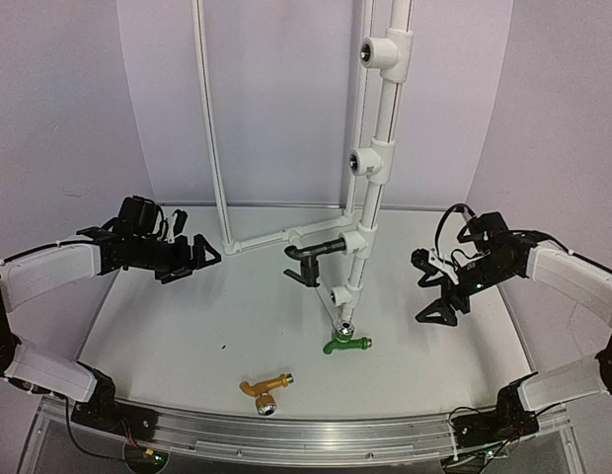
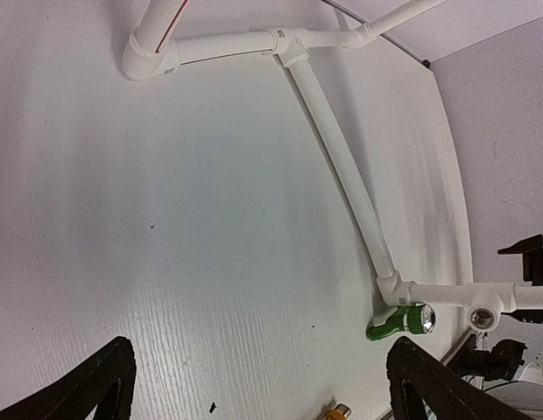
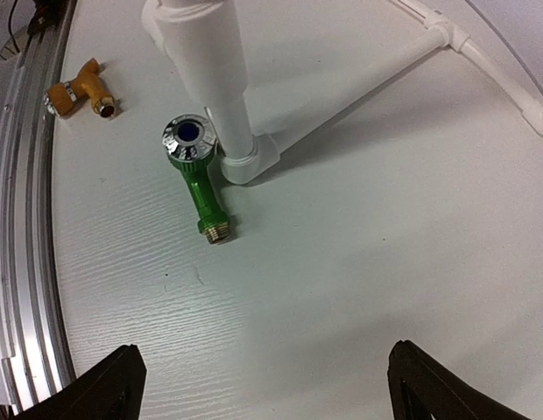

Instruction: Install the water faucets

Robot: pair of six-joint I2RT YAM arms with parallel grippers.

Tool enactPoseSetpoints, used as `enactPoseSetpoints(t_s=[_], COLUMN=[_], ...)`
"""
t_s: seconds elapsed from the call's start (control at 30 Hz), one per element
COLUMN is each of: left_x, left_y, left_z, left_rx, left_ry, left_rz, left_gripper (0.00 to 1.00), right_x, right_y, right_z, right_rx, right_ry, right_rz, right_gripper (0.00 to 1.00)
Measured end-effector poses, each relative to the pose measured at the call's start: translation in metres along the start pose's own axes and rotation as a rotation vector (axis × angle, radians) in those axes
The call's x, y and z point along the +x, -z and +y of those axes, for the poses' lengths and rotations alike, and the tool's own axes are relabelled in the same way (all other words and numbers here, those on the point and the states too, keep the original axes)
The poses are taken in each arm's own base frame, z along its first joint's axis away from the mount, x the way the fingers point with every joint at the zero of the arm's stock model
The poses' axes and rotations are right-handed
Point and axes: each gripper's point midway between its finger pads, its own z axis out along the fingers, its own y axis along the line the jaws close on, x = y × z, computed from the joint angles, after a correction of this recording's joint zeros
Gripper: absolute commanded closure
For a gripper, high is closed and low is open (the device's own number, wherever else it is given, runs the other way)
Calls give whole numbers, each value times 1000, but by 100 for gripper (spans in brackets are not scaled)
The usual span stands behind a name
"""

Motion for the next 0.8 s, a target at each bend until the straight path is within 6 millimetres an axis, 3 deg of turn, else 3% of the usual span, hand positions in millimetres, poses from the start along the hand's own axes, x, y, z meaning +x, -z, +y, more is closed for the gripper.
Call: enactPoseSetpoints(t_s=[0.13, 0.5, 0.8], left_x=[-3, -9, -14], left_y=[1, 1, 3], left_z=[-6, -12, -18], left_rx=[27, 54, 62], left_ry=[13, 55, 60], left_rz=[-11, -32, -41], left_gripper=[0, 0, 0], right_x=[12, 24, 24], right_y=[-15, -61, -105], right_z=[16, 42, 63], right_rx=[-42, -107, -148], right_ry=[77, 314, 462], right_rz=[32, 67, 104], right_gripper=[4, 34, 42])
